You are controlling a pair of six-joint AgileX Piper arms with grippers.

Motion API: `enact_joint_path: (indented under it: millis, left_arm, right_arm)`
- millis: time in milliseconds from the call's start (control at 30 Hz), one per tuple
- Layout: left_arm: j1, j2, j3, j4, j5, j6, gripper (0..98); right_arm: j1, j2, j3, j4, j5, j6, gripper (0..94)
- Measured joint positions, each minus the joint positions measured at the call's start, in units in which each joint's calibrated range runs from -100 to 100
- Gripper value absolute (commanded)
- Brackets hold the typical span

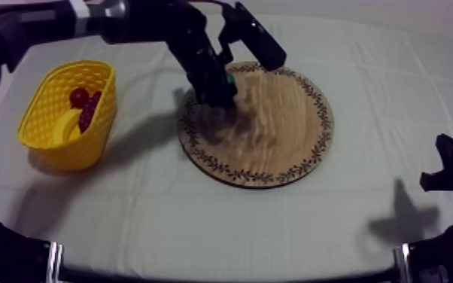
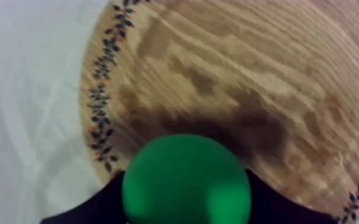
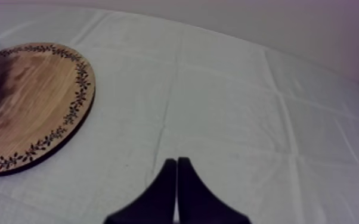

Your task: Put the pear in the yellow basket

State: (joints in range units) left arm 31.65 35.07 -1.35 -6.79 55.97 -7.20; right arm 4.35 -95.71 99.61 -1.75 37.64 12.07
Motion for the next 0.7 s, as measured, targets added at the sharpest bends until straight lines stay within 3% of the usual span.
enact_joint_path:
  millis: [133,400,700]
  left_arm:
    - [-0.81,-5.37,2.44,-0.52,1.22,0.53,61.5]
    - [-1.79,-17.73,9.57,-3.32,6.78,3.93,65.6]
    - [-3.75,-33.55,21.25,-4.36,11.16,5.44,65.9]
  right_arm:
    - [0.00,0.00,0.00,0.00,0.00,0.00,0.3]
    - [0.00,0.00,0.00,0.00,0.00,0.00,0.3]
    - [0.00,0.00,0.00,0.00,0.00,0.00,0.3]
